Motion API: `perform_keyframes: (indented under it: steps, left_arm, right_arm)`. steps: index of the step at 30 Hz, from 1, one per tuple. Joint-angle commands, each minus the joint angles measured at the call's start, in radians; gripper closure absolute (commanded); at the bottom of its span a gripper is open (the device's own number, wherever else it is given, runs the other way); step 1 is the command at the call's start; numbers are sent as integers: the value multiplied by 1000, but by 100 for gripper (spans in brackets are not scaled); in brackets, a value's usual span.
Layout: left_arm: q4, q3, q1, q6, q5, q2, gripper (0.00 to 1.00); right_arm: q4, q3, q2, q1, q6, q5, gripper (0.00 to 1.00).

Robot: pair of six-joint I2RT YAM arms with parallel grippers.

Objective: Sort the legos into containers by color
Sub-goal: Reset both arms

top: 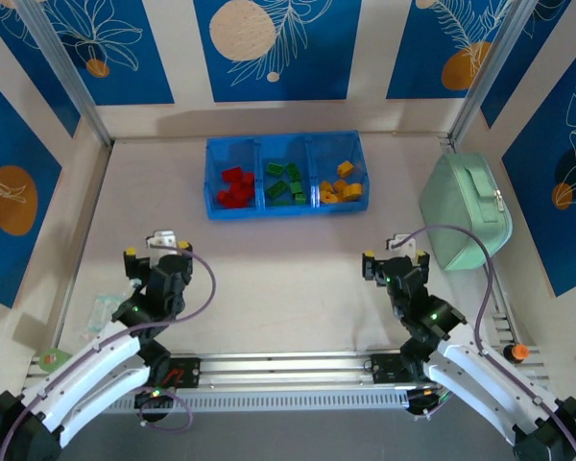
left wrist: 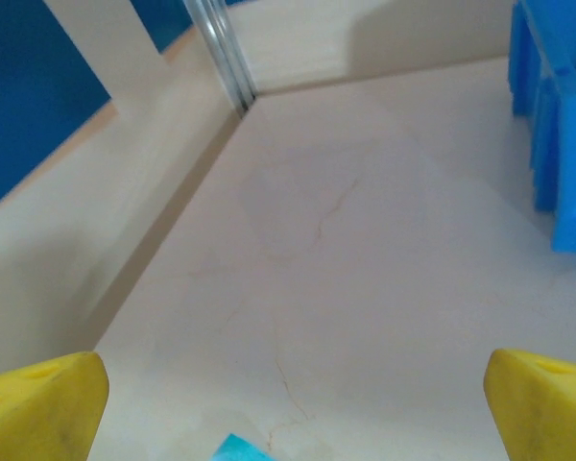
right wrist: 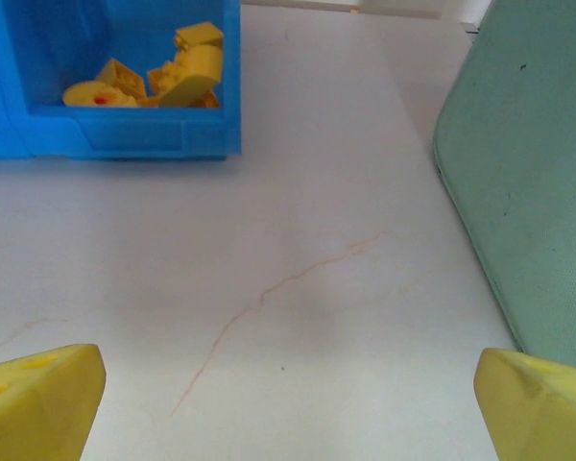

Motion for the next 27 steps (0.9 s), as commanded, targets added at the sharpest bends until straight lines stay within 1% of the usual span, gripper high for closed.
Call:
perform_keyframes:
  steps: [1,4,5,7,8,12,17,22,27]
  left_arm:
    - [106,-64,7,54,-74,-52,0]
    - [148,-112,7,60,-69,-68,0]
    - [176,-137,7,58,-68,-61,0]
    - [224,-169,6,54,-76,-37,0]
    - [183,-154,6,37,-67,-31,0]
    - [228,-156,8,51,-59,6,0]
    - [325,-165,13,73,-65,58,0]
    - [411,-168,45,85,-46,119,0]
    - [489,-179,78,100,-13,155,0]
  right_arm:
    - [99,-44,17,-19,-15,19,1]
    - [145,-77,37,-37,-17,-9,1]
    - [126,-70,42,-51,-7,-27,1]
    - [148,-72,50,-79,-11,-52,1]
    - [156,-73,53,-98,-16,-79,1]
    - [220,-77,87,-174,-27,-155,1]
    - [268,-43,213,-262,-12,-208,1]
    - [401,-37,311,-292,-52,-211,1]
    - [477,-20,394,-341,-62,-247,1]
